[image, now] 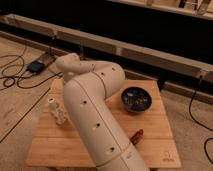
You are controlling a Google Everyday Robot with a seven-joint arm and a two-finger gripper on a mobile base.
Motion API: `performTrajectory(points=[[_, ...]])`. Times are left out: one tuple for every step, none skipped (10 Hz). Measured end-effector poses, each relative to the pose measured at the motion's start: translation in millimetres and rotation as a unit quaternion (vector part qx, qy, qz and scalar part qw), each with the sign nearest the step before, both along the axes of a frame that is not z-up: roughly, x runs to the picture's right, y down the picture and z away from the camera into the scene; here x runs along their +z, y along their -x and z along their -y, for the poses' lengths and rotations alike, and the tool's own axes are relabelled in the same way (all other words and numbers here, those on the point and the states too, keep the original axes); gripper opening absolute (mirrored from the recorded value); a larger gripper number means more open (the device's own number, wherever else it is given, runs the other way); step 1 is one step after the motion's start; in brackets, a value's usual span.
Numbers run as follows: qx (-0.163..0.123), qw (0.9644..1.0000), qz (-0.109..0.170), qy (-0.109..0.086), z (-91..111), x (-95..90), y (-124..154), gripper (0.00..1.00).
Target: Place the eraser on the white sponge
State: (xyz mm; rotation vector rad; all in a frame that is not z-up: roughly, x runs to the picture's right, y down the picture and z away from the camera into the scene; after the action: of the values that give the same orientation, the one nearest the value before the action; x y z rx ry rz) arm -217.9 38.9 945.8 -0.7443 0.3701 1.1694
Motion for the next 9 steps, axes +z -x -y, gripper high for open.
performTrajectory(points=[[-0.002, 0.9999, 0.011, -0.004, 9.6, -7.4, -0.1, 0.0], [-0.004, 0.9997, 0.021, -0.01, 18.0, -14.4, -0.2, 0.0], [-0.009, 0.9993, 0.033, -0.016, 27.9, -23.9, -1.1, 0.0], [-0.014, 0.9987, 0.044, -0.022, 35.7, -33.7, -2.6, 0.0], [-0.022, 0.9975, 0.061, -0.028, 44.0, -49.3, -5.9, 0.0], [-0.027, 0.9963, 0.076, -0.029, 48.0, -63.3, -8.6, 0.0], [-0.034, 0.995, 0.09, -0.029, 49.3, -76.0, -11.8, 0.0], [-0.044, 0.9932, 0.104, -0.028, 48.0, -92.7, -17.6, 0.0], [-0.055, 0.9915, 0.115, -0.027, 43.9, -111.1, -28.3, 0.0]])
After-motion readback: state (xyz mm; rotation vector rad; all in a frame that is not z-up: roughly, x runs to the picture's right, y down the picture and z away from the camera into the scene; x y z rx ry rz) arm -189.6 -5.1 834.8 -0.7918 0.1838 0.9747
